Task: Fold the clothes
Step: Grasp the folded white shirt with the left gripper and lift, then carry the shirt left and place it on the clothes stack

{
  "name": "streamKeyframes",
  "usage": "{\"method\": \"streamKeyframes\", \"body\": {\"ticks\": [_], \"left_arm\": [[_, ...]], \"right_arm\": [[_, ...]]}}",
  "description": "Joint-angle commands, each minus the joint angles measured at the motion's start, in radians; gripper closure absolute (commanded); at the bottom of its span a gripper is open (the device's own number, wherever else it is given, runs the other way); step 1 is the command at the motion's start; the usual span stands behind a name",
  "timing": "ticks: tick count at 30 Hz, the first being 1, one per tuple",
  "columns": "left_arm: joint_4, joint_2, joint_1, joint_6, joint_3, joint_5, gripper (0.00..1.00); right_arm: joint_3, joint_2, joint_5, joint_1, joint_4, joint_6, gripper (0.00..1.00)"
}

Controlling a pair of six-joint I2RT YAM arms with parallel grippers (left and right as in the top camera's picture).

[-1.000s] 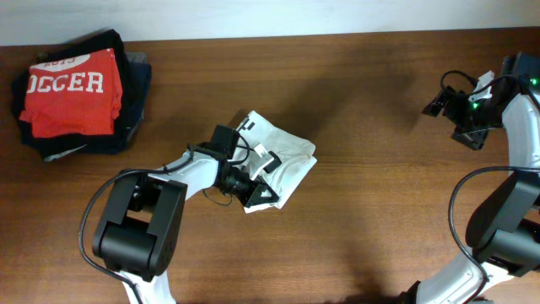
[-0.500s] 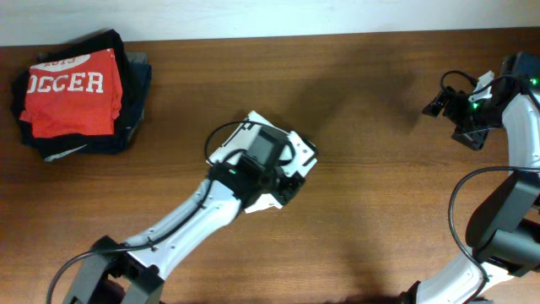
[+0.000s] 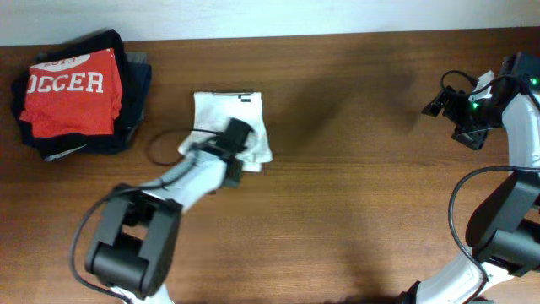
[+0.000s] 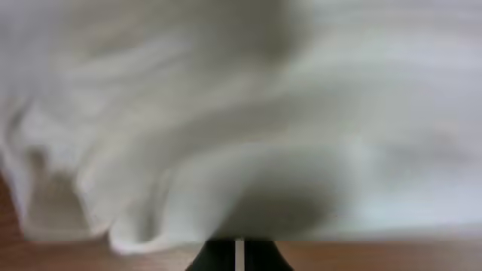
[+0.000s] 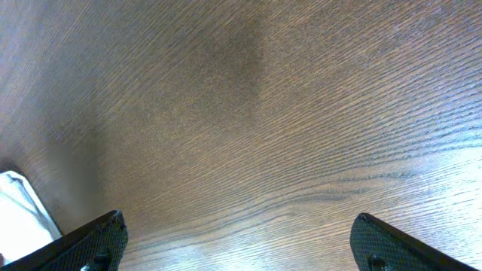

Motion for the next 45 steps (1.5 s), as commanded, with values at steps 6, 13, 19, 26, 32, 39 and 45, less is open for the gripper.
{"method": "streamKeyframes", "body": {"ticks": [6,13,19,26,32,39,45], "left_arm": [[-0.091,-0.127,0.197,-0.053,0.227,0.303,0.99],[-0.035,-0.062,0.202,0.042,0.277,0.34,0.01],[0.07,0.133,0.23,0.079,0.277,0.302,0.01],[0.038,0.238,0.235,0.079,0.277,0.307,0.01],[0.001,0.298,0.235,0.079,0.277,0.307,0.47],[-0.027,0.224,0.235,0.087,0.389,0.303,0.99],[-0.027,0.087,0.24,0.227,0.656,0.071,0.99]], "right_arm": [[-0.001,-0.006,0.009,0.0,0.0,-0.006,0.02],[-0.001,-0.006,0.009,0.0,0.0,-0.006,0.02],[-0.001,-0.006,0.009,0.0,0.0,-0.006,0.02],[-0.001,-0.006,0.009,0.0,0.0,-0.006,0.02],[-0.001,-0.006,0.009,0.0,0.0,-0.006,0.02],[-0.001,-0.006,0.009,0.0,0.001,-0.006,0.02],[-0.001,-0.006,0.009,0.0,0.001,-0.006,0.02]]}}
